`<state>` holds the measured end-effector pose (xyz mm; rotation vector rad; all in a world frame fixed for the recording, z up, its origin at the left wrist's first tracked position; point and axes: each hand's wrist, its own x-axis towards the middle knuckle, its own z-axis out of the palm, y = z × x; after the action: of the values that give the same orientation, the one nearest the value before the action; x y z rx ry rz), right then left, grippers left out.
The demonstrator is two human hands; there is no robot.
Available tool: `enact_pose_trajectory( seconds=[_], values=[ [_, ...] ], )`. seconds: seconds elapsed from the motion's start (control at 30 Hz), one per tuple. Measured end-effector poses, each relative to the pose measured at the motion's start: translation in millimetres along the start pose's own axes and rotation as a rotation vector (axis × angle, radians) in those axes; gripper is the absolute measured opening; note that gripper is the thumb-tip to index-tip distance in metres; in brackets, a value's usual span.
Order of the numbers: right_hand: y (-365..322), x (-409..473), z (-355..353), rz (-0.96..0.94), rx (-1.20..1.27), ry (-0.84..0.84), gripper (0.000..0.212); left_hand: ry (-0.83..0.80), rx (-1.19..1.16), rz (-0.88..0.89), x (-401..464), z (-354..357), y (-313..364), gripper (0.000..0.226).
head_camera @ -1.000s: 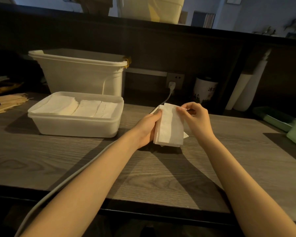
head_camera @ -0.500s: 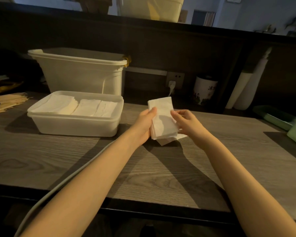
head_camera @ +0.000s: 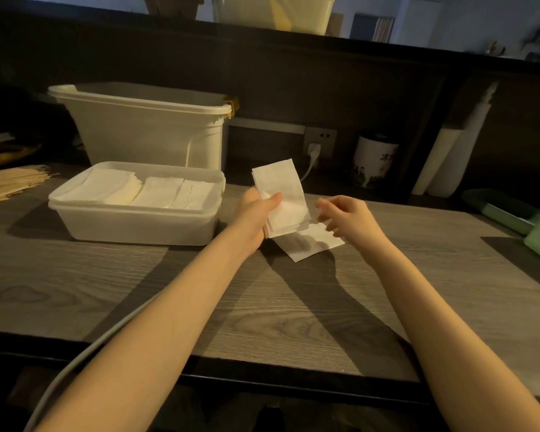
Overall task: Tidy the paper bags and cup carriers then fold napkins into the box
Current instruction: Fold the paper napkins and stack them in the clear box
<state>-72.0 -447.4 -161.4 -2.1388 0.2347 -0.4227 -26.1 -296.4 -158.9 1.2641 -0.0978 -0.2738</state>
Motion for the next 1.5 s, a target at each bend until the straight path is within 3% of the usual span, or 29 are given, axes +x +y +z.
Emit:
enact_pose_trajectory(
  seconds=[0.1,0.23,0.37,0.5,0.67,0.8,0.93,1.1,1.23,1.37,1.5],
  values=[
    [15.4,6.5,-4.6,0.054,-0.382,0.161,0.039,0.033,0.005,0.026,1.2,-3.7,3.4,0.035],
    [29.1,8.0,-0.4,0.219,-0.735,-0.031,0.077,0.062,0.034,0.025,1.7,-7.0,4.1,0.033],
    [28.4,6.4,3.1,0.220,-0.795,-0.099,0.088,0.073,0.059,0.027,2.9,-8.0,2.9,0.034],
    [28.0,9.7,8.0,0.231,-0.688,-0.165,0.070,0.085,0.092,0.027,5.0,-10.1,1.2,0.034],
    [21.0,8.4,3.4,0.134,-0.224,-0.079,0.023,0.113,0.134,0.048,7.0,-12.4,-1.1,0.033],
    [12.9,3.1,-7.0,-0.022,0.080,0.091,0.022,0.146,0.150,0.056,8.8,-13.6,-3.3,0.032],
    [3.0,-1.0,-10.9,-0.043,0.302,0.078,0.012,0.102,0.124,-0.004,8.7,-11.0,-5.8,0.032],
    [-0.2,-1.5,-3.8,-0.020,0.350,0.031,0.011,-0.015,0.046,-0.189,3.0,-0.4,-7.8,0.024],
    [2.9,-1.1,5.0,-0.035,0.288,0.082,0.012,-0.225,0.000,-0.151,-2.9,5.0,-12.0,0.031],
    [6.0,0.6,6.5,-0.059,0.176,0.163,0.024,-0.286,-0.027,-0.138,-4.0,5.1,-12.7,0.040],
    [7.4,-0.9,6.4,-0.122,0.041,0.229,0.017,-0.295,-0.025,-0.137,-6.6,5.5,-10.5,0.037]
  ],
)
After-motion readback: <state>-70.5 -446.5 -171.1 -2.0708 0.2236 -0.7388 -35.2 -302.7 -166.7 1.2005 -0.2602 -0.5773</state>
